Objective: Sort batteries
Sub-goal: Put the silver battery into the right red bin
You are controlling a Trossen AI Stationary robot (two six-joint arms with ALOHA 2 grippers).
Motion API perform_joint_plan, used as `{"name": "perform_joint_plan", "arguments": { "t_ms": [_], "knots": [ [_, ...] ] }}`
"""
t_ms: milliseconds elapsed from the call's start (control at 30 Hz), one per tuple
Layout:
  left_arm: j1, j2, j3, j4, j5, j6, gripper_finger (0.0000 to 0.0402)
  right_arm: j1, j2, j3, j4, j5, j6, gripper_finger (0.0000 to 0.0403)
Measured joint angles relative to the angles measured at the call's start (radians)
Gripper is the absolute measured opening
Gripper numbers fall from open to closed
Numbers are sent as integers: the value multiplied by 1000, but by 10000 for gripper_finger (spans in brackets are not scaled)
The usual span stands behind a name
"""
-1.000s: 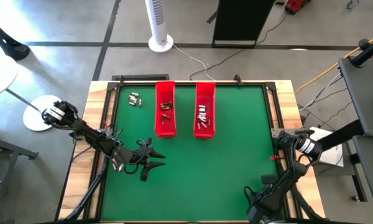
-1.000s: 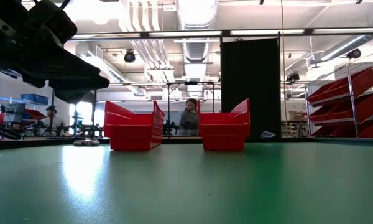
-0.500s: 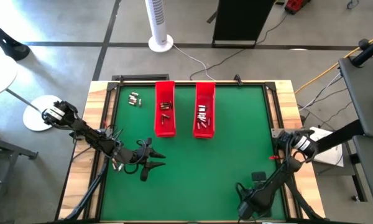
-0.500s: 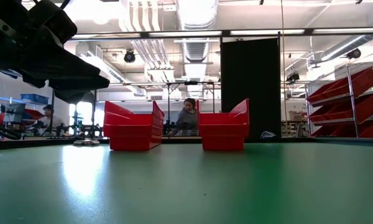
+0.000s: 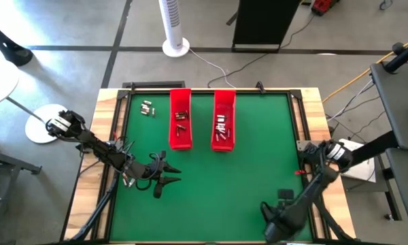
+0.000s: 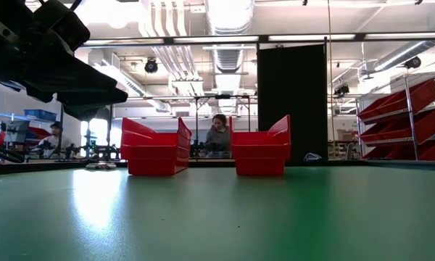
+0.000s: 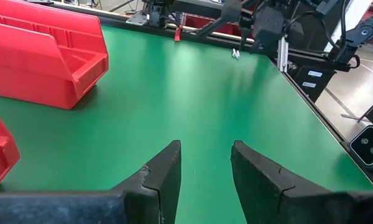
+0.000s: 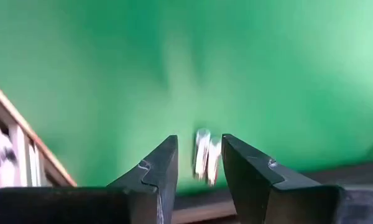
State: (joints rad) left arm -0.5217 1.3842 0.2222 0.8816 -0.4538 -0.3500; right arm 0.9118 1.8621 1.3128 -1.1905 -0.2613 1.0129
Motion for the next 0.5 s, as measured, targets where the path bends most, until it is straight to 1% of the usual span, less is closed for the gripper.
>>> {"name": "perform_joint_plan", "arguments": {
  "t_ms": [100, 233, 333, 500],
  "knots": [
    [0, 0, 0, 0, 0, 0, 121, 51, -2, -11, -9, -50, 54, 120],
    [0, 0, 0, 0, 0, 0, 121, 99, 3, -38, -3, -64, 122, 118],
    [0, 0, 0, 0, 0, 0, 121, 103, -1, -71, -3, -93, 174, 117],
    [0, 0, 0, 1, 0, 0, 121, 89, -9, -145, 86, -140, 168, 127]
  ]
}}
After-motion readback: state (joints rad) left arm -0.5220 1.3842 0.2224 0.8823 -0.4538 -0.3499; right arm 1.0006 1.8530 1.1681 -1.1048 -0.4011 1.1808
